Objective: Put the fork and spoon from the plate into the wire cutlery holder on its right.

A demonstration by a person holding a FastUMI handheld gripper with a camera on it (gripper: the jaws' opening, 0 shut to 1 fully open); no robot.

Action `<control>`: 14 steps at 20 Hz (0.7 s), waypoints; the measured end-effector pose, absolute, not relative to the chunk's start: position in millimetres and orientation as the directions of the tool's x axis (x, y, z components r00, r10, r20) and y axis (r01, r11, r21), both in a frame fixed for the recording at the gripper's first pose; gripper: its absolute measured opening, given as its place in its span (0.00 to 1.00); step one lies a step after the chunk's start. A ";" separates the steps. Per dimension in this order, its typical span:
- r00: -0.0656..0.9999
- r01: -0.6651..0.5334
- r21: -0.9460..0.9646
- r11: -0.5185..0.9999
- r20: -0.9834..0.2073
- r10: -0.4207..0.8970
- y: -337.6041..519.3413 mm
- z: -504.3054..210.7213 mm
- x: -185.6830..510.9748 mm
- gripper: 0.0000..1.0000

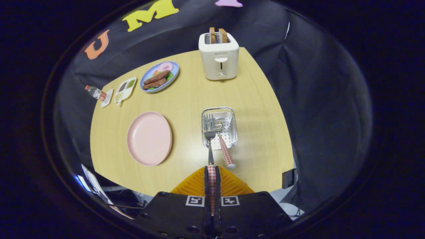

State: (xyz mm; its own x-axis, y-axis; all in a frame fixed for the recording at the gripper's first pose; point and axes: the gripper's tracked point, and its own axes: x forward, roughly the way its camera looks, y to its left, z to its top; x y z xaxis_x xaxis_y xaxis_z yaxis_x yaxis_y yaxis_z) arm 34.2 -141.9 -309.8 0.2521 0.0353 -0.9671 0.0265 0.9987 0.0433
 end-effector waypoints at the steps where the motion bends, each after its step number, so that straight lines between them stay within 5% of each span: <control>1: 0.235 0.027 0.032 0.999 -0.972 0.025 -144.9 -311.4 36.9 0.03; 14: -0.078 0.088 -0.008 0.996 -0.997 -0.001 -144.5 -330.6 64.8 0.07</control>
State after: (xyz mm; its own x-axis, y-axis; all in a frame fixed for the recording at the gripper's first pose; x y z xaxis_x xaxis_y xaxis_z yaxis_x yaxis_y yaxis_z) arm 64.8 -144.5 -330.6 -0.0785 -0.0013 -0.9969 0.0883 0.9961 -0.0082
